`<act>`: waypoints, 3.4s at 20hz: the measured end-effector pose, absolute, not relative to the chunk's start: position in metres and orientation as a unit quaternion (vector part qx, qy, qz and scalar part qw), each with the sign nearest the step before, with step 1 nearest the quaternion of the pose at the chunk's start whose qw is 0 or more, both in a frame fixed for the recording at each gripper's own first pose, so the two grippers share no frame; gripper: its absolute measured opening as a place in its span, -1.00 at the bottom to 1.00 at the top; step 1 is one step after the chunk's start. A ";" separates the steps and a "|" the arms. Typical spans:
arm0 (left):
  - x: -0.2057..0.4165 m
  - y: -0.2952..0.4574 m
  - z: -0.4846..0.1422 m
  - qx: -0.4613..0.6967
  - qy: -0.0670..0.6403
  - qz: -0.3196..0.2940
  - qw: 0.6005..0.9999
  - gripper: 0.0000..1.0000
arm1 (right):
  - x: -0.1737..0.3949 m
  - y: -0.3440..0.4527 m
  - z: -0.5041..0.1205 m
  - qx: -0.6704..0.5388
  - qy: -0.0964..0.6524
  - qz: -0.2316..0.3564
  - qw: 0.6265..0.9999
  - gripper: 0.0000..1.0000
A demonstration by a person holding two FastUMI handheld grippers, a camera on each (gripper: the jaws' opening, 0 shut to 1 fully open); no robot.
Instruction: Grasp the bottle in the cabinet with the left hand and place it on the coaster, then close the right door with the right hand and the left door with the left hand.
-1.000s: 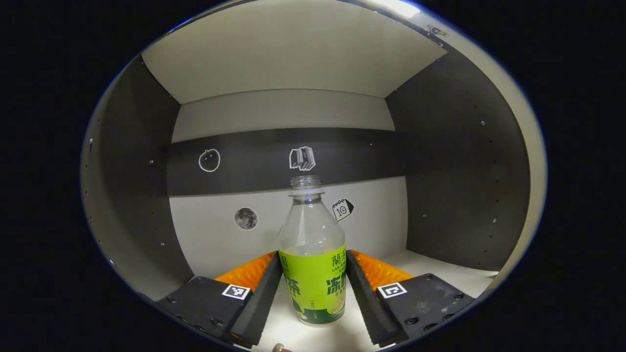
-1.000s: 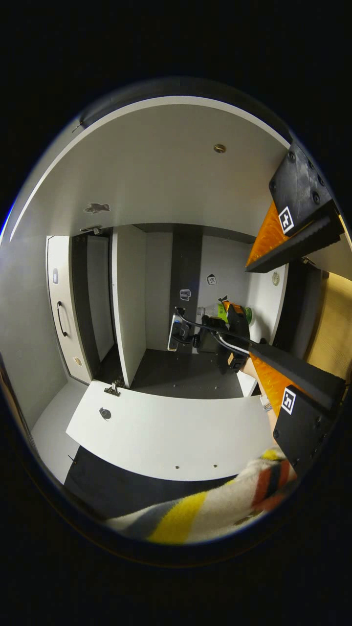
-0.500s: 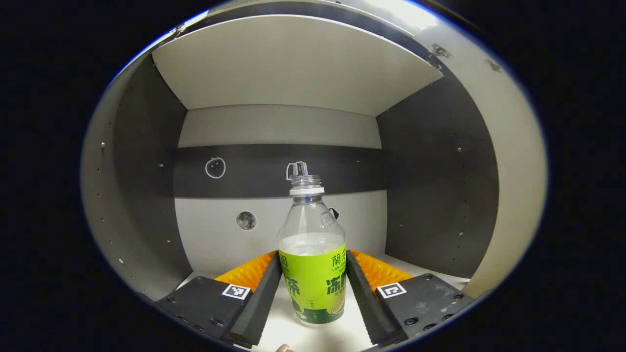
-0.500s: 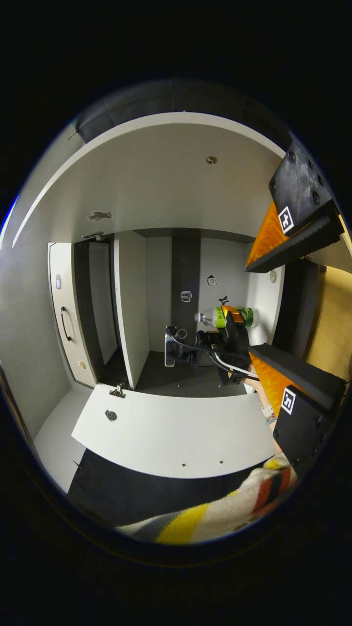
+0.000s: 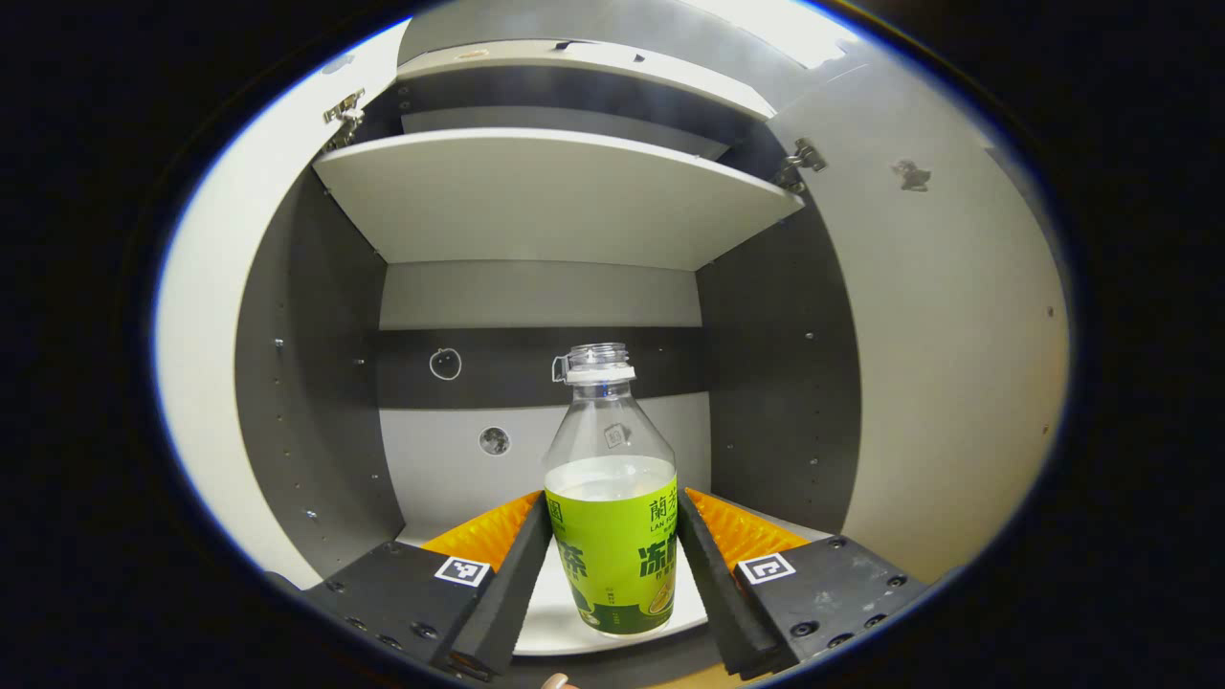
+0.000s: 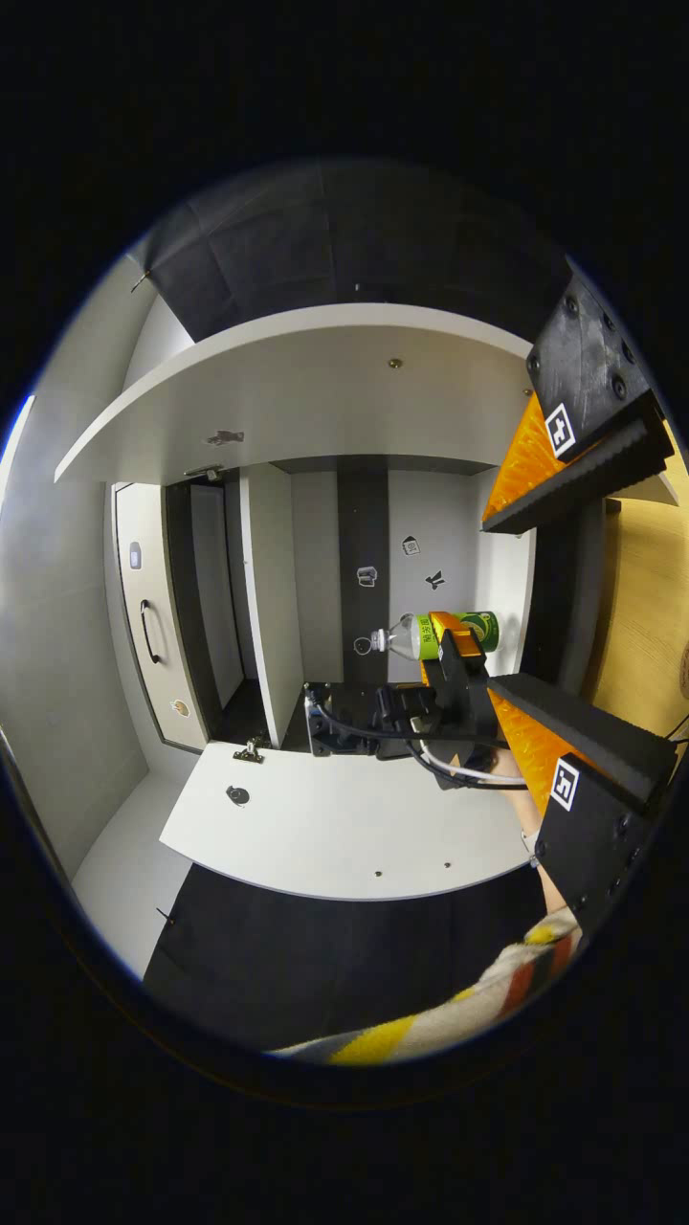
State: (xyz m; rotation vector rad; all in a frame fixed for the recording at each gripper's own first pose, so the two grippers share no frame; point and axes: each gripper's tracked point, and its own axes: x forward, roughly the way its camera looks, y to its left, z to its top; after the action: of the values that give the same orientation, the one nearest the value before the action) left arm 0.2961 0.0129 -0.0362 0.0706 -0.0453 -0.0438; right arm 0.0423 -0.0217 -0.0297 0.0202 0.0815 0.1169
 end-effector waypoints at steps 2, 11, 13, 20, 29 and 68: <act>0.272 0.007 -0.037 0.036 -0.022 -0.027 0.999 0.60 | 0.030 -0.023 -0.027 0.011 0.041 0.046 0.998 0.89; 0.179 -0.021 -0.058 0.026 -0.015 -0.060 0.998 0.60 | -0.017 -0.012 -0.026 -0.016 0.048 0.007 0.999 0.95; 0.159 -0.028 -0.068 0.025 -0.014 -0.072 0.997 0.58 | -0.022 -0.013 -0.027 -0.022 0.047 -0.001 0.999 0.95; 0.103 -0.048 -0.137 0.022 0.023 -0.105 0.994 0.58 | -0.018 -0.031 -0.046 -0.020 0.057 -0.033 0.998 0.95; 0.057 -0.074 -0.219 0.011 0.034 -0.135 0.990 0.59 | -0.005 -0.059 -0.107 -0.033 0.096 -0.045 0.994 0.95; 0.015 -0.139 -0.379 -0.002 0.046 -0.125 0.991 0.61 | -0.017 -0.071 -0.239 -0.032 0.188 0.045 0.981 0.96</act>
State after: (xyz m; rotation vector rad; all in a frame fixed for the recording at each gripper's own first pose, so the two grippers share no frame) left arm 0.0153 -0.1394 -0.3795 -0.0040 0.0918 -0.2514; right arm -0.0175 -0.0713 -0.2390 -0.0642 0.3781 0.0911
